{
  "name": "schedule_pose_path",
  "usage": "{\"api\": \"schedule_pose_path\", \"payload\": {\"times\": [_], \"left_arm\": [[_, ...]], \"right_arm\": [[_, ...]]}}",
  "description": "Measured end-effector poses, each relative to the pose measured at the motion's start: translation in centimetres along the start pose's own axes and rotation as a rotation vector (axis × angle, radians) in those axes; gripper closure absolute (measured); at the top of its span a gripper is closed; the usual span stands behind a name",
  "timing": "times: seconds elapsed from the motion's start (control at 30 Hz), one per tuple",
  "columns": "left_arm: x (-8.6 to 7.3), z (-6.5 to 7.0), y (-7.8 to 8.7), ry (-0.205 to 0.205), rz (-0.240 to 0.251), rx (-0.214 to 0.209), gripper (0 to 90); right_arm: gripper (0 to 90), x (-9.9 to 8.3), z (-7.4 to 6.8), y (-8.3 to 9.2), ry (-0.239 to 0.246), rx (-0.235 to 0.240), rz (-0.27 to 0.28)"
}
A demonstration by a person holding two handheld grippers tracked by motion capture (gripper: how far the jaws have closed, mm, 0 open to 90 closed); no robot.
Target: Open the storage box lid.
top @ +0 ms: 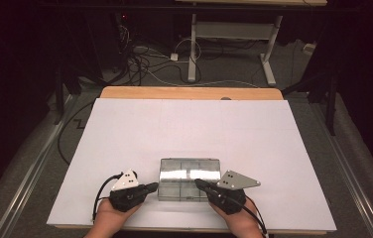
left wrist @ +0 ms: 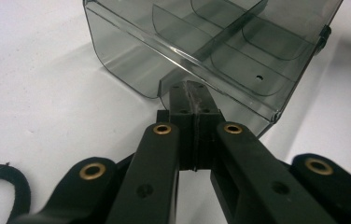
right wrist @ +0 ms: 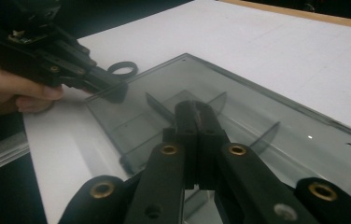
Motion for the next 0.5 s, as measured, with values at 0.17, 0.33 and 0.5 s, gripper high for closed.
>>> {"api": "schedule_pose_path", "payload": {"times": [0.17,0.33,0.5], "left_arm": [[0.0,0.0,-0.1,0.002,-0.004,0.002,88.2],[-0.1,-0.1,-0.1,0.019,-0.013,-0.023,88.2],[0.0,0.0,0.1,0.003,0.012,0.002,88.2]], "right_arm": [[90.0,-0.1,-1.2,-0.5,0.02,0.028,-0.007],[90.0,-0.3,-2.5,-0.9,0.04,0.063,-0.015],[90.0,-0.7,-3.5,-0.9,0.062,0.082,-0.024]]}}
Point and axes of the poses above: each handheld gripper's, and its own axes: y roughly backward along the jaws, x roughly out of its top, z roughly to its right, the point moved 10 cm from there along -y, roughly forward along the jaws, and after that the axes turned 9 degrees about -z, right-handed, at the moved point
